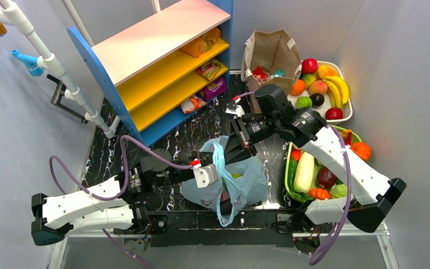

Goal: Place the food into the grocery bag and tie it

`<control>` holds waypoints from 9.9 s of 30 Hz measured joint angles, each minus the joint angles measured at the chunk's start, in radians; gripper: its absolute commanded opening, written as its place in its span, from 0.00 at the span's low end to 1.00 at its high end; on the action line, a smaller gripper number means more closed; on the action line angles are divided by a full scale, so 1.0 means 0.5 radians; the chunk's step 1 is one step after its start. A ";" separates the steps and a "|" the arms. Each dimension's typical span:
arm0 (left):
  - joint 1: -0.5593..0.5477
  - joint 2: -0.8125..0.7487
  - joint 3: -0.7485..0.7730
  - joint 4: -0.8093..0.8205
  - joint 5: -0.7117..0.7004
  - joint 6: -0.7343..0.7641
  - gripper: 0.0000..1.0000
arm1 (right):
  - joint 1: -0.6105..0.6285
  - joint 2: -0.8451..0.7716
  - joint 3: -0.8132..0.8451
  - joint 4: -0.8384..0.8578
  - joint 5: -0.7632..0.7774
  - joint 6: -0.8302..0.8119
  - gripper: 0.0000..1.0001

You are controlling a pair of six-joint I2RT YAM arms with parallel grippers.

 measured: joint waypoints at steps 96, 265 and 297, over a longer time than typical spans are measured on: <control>0.001 0.120 0.624 -0.693 -0.695 -1.121 0.00 | 0.449 -0.545 -1.065 2.026 0.915 -0.948 0.74; -0.246 0.767 0.662 -1.119 -1.416 -1.090 0.00 | 0.153 -0.455 -0.571 0.620 2.564 -0.892 0.01; -0.244 -0.422 0.460 -1.781 -0.907 -1.575 0.00 | 0.108 -0.342 -0.389 0.348 2.585 -0.729 0.01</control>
